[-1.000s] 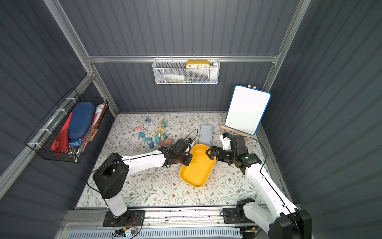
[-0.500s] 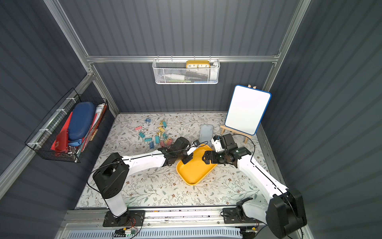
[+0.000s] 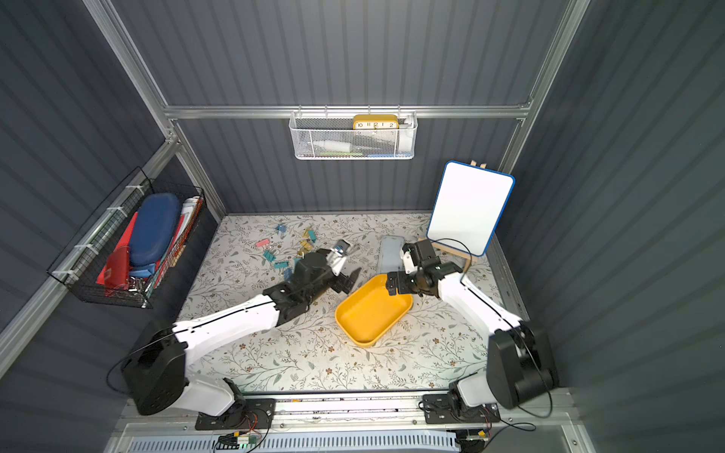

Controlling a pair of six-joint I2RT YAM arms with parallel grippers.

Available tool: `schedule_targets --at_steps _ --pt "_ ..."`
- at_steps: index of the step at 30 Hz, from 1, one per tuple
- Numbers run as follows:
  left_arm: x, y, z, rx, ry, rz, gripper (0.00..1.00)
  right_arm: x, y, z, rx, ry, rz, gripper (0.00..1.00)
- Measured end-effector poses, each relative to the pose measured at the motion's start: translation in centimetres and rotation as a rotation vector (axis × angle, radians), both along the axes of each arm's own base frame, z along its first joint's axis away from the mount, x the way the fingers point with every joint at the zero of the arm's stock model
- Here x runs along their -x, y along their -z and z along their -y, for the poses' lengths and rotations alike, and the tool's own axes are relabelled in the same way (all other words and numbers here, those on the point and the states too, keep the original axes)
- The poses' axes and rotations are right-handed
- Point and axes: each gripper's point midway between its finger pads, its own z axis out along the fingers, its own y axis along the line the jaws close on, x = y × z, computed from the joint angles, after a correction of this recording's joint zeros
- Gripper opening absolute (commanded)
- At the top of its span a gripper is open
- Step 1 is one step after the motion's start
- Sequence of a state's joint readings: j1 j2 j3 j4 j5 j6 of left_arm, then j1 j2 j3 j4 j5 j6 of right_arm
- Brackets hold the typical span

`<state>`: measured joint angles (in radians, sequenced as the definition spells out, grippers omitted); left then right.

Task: Put the binder clips in the storage box
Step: Adjust the storage box at the center of the board.

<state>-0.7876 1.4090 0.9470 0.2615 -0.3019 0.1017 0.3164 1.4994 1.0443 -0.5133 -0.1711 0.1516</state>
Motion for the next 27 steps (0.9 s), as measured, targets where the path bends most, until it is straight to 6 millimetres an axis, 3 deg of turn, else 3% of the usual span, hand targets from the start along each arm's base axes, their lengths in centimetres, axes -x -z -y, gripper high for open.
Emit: schedule_targets --at_steps 2,5,9,12,20,24,27 --pt "-0.5 -3.3 -3.3 0.125 -0.092 0.043 1.0 -0.8 1.2 -0.2 0.02 -0.013 -0.032 0.88" --pt "-1.0 -4.9 -7.6 0.261 -0.217 0.044 0.99 -0.9 2.6 -0.2 0.043 -0.029 -0.064 0.76" --pt "-1.9 -3.3 -11.3 0.374 -0.389 -0.043 0.99 -0.7 2.8 -0.3 0.045 -0.05 -0.066 0.52" --pt "-2.3 -2.1 -13.5 0.438 -0.519 -0.096 0.99 -0.5 2.9 -0.5 0.049 -0.061 -0.067 0.42" --pt "-1.5 -2.4 -18.9 0.594 -0.79 -0.042 0.99 2.1 4.7 -1.0 0.112 -0.095 -0.095 0.1" --pt "-0.8 -2.0 -22.0 0.652 -0.925 0.02 0.99 4.0 4.2 -1.2 0.118 -0.079 -0.089 0.03" --pt "-0.4 -0.8 -22.9 0.655 -0.965 0.044 0.99 5.7 3.8 -1.8 0.124 -0.074 -0.088 0.03"
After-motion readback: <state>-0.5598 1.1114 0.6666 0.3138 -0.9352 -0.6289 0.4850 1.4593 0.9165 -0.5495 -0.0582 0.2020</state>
